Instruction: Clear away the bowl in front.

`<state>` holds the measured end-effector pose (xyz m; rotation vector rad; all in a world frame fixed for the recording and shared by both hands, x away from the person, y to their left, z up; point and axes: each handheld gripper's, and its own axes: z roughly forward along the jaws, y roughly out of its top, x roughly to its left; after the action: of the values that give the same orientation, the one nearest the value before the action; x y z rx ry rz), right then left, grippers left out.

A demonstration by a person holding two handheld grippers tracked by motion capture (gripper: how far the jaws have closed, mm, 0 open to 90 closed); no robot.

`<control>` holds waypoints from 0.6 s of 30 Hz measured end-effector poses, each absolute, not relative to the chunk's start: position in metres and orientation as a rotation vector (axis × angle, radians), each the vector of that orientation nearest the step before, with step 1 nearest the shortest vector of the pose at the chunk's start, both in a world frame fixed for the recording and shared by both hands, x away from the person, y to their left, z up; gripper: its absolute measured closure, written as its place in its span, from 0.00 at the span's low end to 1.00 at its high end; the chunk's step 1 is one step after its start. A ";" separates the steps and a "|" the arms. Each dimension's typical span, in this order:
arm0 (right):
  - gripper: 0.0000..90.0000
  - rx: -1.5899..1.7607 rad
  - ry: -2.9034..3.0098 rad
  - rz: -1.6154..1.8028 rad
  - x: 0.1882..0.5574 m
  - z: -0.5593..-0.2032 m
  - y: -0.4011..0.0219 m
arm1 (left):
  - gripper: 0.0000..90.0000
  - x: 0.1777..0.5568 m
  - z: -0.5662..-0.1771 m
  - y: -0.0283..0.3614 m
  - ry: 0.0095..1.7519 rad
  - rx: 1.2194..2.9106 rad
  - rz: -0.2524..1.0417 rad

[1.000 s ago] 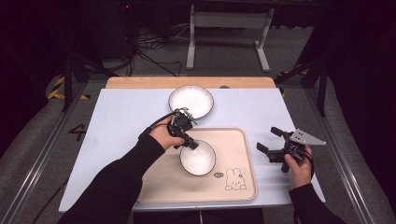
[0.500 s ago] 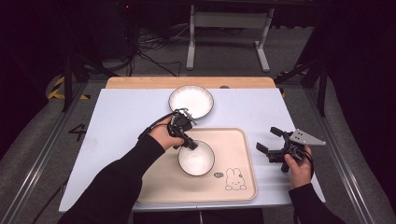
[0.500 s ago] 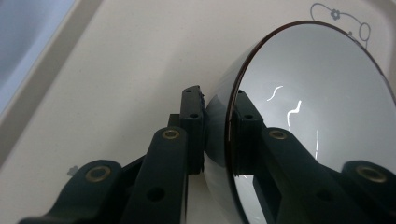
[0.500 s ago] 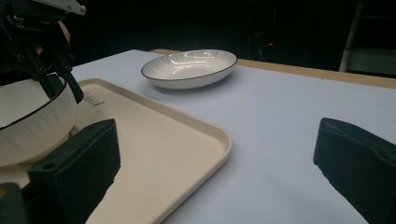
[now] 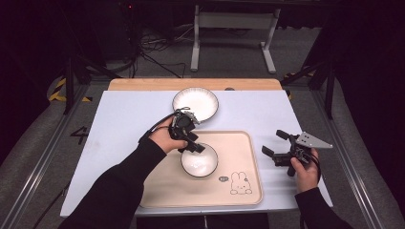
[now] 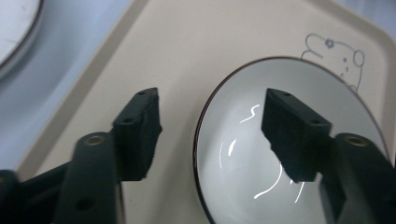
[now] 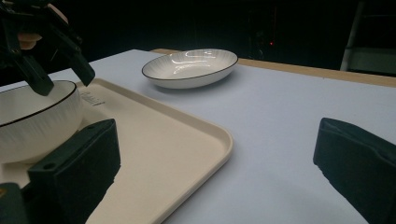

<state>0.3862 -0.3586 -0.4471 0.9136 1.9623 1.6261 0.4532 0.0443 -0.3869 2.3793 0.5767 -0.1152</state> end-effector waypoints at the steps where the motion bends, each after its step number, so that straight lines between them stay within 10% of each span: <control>1: 0.01 0.914 1.962 1.626 0.386 -0.447 -0.359 | 0.34 0.452 -0.384 0.047 0.566 2.345 -0.115; 18: 0.01 0.902 1.981 1.622 0.388 -0.447 -0.354 | 0.14 0.428 -0.375 0.094 0.555 2.040 0.065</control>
<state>0.3877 -0.3544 -0.4471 0.9021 1.9807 1.6220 0.4282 0.0936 -0.3750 2.0399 0.5554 0.0647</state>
